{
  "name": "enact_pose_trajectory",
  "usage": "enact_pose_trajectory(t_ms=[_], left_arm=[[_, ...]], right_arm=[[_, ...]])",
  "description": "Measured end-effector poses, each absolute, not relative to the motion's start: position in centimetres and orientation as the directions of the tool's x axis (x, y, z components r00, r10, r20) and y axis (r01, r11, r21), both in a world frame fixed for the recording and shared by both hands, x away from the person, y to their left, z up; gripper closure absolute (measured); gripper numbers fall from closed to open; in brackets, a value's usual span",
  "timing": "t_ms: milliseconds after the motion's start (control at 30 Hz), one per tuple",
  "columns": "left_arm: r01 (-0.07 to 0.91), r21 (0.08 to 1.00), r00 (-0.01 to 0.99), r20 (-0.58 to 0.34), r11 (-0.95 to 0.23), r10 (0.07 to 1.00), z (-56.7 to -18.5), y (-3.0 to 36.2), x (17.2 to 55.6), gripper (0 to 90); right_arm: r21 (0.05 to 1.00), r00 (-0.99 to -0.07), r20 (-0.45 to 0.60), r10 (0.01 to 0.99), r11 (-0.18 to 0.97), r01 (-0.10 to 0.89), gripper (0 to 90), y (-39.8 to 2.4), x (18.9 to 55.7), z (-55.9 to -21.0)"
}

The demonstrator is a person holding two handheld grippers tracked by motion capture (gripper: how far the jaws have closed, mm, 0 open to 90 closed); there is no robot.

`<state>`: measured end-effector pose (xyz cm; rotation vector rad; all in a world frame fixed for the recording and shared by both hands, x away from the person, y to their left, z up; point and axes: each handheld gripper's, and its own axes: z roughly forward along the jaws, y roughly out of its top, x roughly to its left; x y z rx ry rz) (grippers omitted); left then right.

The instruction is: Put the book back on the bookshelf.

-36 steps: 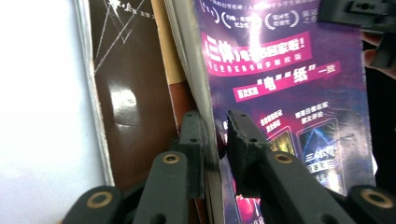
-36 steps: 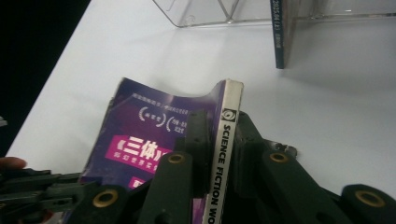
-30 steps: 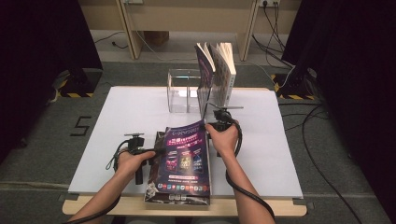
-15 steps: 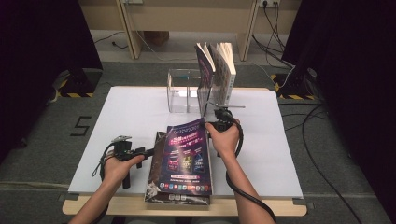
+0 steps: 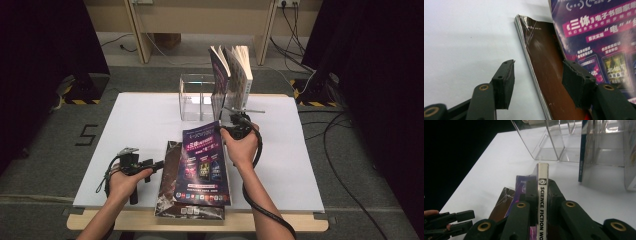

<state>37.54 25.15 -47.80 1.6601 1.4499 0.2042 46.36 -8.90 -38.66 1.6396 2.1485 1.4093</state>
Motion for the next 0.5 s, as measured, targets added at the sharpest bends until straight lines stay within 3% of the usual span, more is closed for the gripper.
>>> enact_pose_trajectory(t_ms=[500], left_arm=[[0.704, 0.706, 0.307, -0.410, 0.085, 0.859, -47.8, 25.1, 37.3, 42.5]], right_arm=[[0.794, -0.433, 0.370, 0.822, -0.038, 0.606, 82.7, -9.4, 45.1, -35.0]])
